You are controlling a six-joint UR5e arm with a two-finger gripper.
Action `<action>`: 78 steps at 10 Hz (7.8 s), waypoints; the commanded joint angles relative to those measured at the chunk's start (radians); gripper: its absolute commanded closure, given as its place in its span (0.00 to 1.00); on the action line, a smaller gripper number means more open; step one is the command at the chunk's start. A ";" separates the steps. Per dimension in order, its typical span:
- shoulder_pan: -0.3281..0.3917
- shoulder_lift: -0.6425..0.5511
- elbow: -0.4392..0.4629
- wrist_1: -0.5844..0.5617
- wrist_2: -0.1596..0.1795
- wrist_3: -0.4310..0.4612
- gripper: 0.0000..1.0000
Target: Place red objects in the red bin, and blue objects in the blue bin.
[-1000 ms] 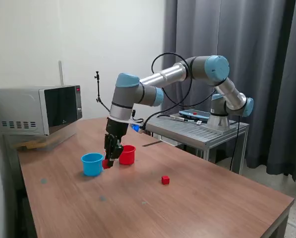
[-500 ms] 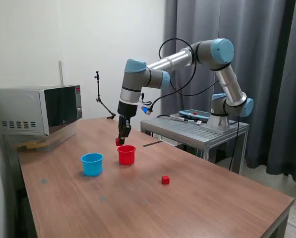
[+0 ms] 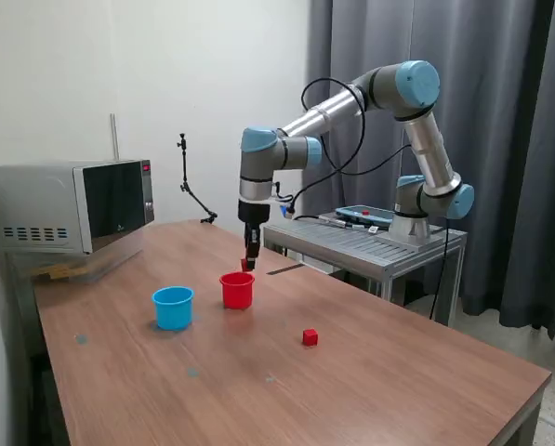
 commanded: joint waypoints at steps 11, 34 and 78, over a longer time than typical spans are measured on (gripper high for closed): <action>-0.098 -0.013 0.044 -0.007 0.003 0.053 1.00; -0.059 0.029 0.025 -0.030 0.007 0.090 1.00; 0.239 0.191 -0.241 -0.026 -0.002 0.196 0.00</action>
